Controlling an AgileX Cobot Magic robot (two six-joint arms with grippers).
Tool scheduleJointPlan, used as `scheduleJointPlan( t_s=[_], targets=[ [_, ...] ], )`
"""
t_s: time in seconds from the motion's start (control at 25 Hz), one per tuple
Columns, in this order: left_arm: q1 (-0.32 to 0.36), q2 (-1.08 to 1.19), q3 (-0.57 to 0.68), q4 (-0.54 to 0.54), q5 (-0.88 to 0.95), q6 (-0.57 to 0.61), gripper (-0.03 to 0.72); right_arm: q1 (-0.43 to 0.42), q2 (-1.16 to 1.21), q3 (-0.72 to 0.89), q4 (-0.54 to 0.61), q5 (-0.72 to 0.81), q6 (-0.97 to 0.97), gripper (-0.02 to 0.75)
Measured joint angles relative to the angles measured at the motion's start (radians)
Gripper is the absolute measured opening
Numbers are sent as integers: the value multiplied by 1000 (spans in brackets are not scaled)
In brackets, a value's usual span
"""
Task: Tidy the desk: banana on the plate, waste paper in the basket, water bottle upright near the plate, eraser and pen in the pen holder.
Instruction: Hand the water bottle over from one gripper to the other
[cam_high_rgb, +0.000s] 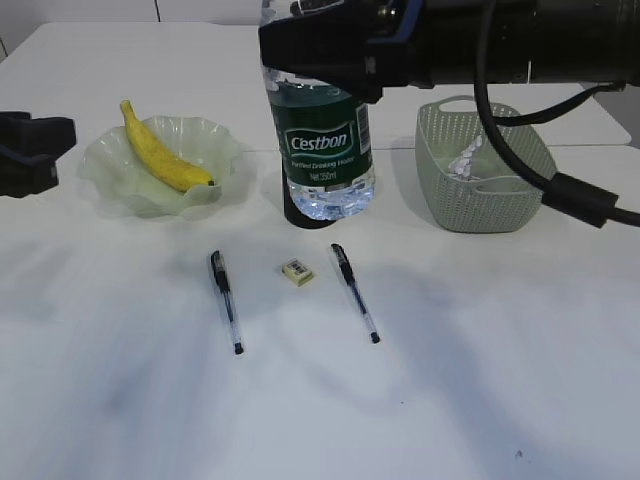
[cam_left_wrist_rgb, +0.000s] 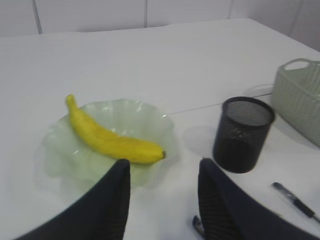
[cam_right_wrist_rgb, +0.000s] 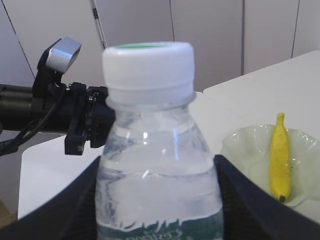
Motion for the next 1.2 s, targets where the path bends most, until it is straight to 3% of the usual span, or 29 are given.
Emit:
scheduleJointPlan(
  t_s=[0.12,0.36,0.48,0.56,0.68,0.84,0.92,1.2],
  targets=[
    [-28,2,0,171,-85,-134,317,0,0,0,4,-10,-1,434],
    [-33,29,0,626,-376,-622,317,0,0,0,6,-27,-14,434],
    [-35,66,0,843,-557,-712,317,0,0,0,7,-29,-18,434],
    [-36,90,0,923,-607,-729,321,0,0,0,7,-22,-18,434],
    [-36,112,0,946,-651,-735,378,0,0,0,7,14,-18,433],
    [-36,114,0,899,-681,-736,561,0,0,0,7,63,-19,433],
    [-36,114,0,883,-683,-736,613,0,0,0,7,90,-19,433],
    [-36,114,0,877,-741,-736,648,0,0,0,4,183,-19,433]
  ],
)
